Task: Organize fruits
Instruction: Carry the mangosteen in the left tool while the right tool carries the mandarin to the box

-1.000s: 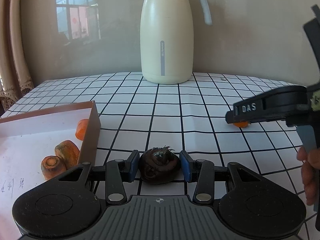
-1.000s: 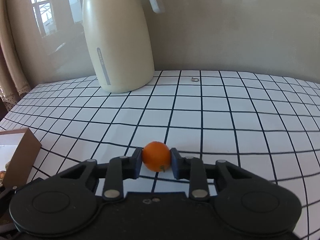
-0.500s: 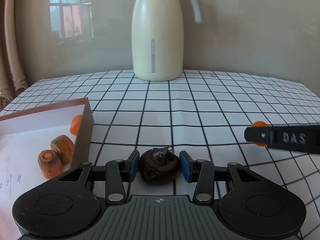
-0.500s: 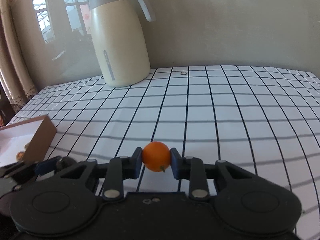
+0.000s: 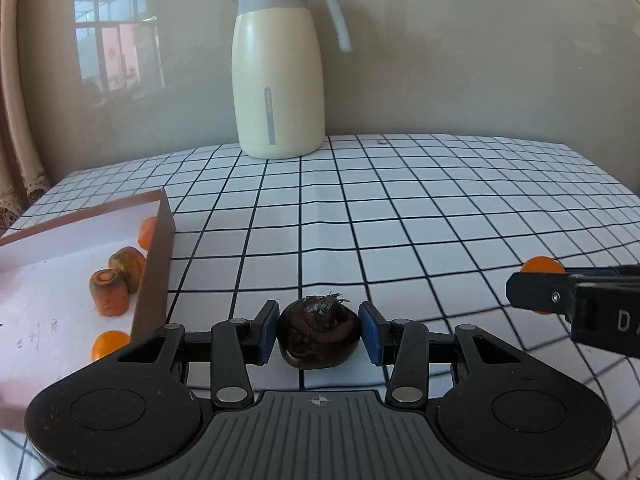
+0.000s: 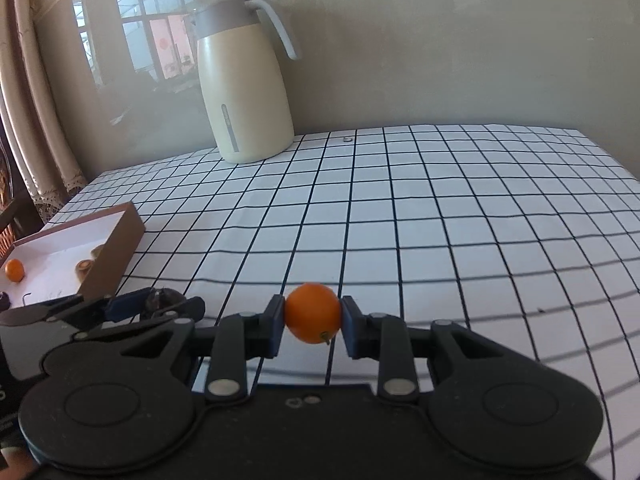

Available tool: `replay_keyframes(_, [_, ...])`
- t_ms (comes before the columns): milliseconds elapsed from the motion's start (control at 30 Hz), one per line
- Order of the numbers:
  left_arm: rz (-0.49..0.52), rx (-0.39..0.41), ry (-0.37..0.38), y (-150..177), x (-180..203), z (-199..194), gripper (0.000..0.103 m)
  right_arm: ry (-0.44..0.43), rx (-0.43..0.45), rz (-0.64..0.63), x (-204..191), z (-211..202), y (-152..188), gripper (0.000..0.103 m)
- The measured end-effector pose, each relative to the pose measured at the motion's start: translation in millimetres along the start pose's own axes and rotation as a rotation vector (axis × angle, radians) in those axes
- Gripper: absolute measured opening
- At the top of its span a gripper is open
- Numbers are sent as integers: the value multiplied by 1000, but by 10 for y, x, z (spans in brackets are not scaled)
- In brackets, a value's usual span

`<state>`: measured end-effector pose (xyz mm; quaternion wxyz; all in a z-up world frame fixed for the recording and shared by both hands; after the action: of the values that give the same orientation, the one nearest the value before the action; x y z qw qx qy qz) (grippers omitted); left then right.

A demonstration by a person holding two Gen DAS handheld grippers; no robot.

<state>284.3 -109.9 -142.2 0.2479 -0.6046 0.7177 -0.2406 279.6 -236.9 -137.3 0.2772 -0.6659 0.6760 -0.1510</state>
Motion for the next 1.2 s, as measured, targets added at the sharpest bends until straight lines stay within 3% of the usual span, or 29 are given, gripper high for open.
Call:
replay_keyframes(267, [8,41,15,30,7,-412,44,0,50,-5,-118,-416,116,21])
replay_keyframes(500, [-12,98,14,25,-204,-854,44,-29,115,-45,-411,-730,120,21])
replay_keyframes(800, [-80,141,-41,112,-832,-1236,44,-108,155,-125,-1031,-863,83,21])
replay_keyframes(1200, [-188,163,-144,305,-1747,-1457,44,-206,169,-223,-1801,-802,35,21])
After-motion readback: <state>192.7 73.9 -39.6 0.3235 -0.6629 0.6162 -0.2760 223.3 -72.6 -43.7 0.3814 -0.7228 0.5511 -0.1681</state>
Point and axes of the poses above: each gripper's, at about its wrist camera, not at the fingertips, and z roughly the way its jaws point, x to its right, y to its underside, the point moved 7 cm from there along z, roughly the way its jaws point, and after that the axes turned 13 degrees about -x, right-handed, at the moved point
